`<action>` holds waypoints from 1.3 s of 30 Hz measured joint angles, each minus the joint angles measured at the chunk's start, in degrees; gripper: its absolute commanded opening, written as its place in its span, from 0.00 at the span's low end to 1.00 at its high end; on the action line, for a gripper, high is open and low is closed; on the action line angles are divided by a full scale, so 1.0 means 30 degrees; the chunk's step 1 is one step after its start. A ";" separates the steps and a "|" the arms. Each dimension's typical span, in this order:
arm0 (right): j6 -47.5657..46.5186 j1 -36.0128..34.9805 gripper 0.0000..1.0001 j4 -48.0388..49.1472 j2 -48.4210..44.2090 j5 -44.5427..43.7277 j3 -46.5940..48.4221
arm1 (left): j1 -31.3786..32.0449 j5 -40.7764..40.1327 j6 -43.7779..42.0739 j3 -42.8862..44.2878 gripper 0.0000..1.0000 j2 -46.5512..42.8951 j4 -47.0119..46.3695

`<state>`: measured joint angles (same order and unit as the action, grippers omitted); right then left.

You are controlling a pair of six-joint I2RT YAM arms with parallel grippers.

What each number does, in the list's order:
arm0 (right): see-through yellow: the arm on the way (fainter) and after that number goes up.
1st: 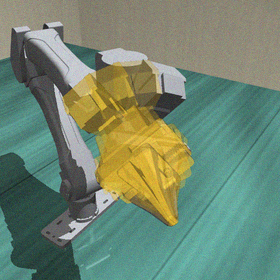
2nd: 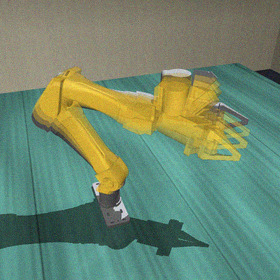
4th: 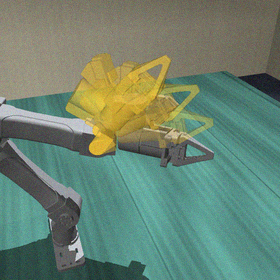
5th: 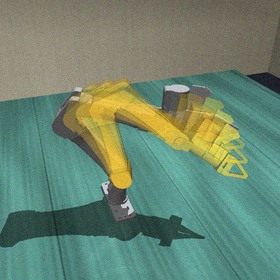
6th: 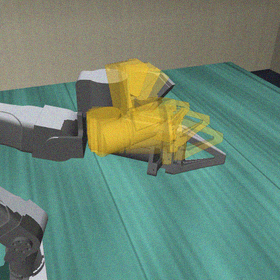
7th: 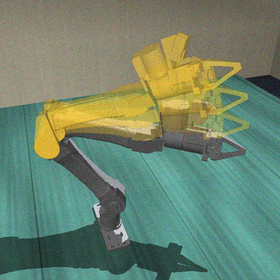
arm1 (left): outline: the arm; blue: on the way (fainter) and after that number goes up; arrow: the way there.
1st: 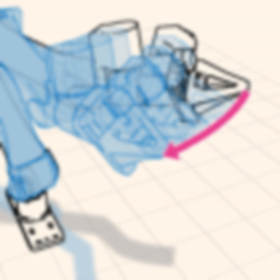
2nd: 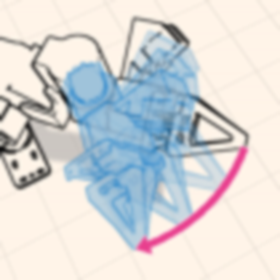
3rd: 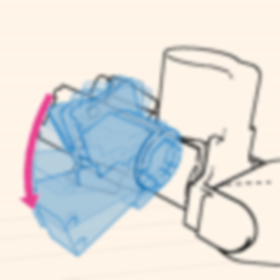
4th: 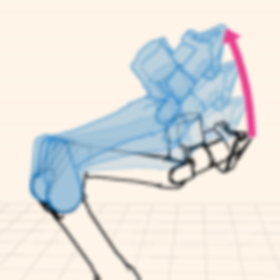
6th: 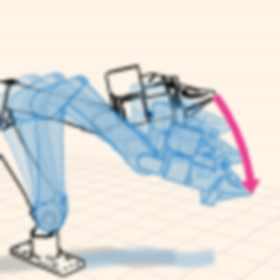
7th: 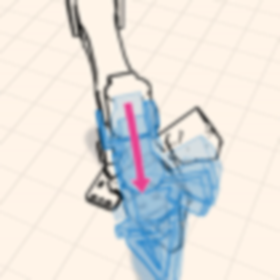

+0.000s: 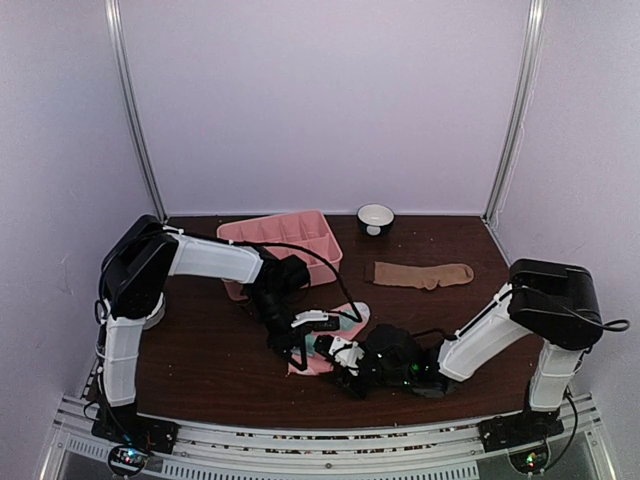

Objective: Roll the socks
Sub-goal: Roll the sock at the center of the board.

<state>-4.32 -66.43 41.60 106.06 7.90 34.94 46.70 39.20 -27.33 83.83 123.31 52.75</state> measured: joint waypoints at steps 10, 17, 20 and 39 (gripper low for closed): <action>0.0080 0.0160 0.29 -0.0328 0.0233 0.0444 0.0459 | 0.0000 -0.0007 0.0000 -0.0029 0.00 -0.0022 -0.0036; 0.0933 0.0204 0.03 -0.0168 0.0423 0.0750 0.0539 | 0.0000 -0.0044 0.0015 -0.0029 0.14 -0.0022 -0.0036; 0.1770 0.0211 0.00 -0.0102 0.0423 0.0852 0.0532 | 0.0000 -0.0240 0.0138 -0.0058 0.24 -0.0051 -0.0058; 0.8961 0.1894 0.00 -0.0889 0.0029 0.5020 -0.0036 | 0.0678 -0.5042 -0.2834 -0.8196 0.71 -1.0397 -0.6324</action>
<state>22.57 -60.75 38.94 106.15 22.96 34.83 48.73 24.08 -35.83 59.24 92.12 33.78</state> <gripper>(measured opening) 0.069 0.738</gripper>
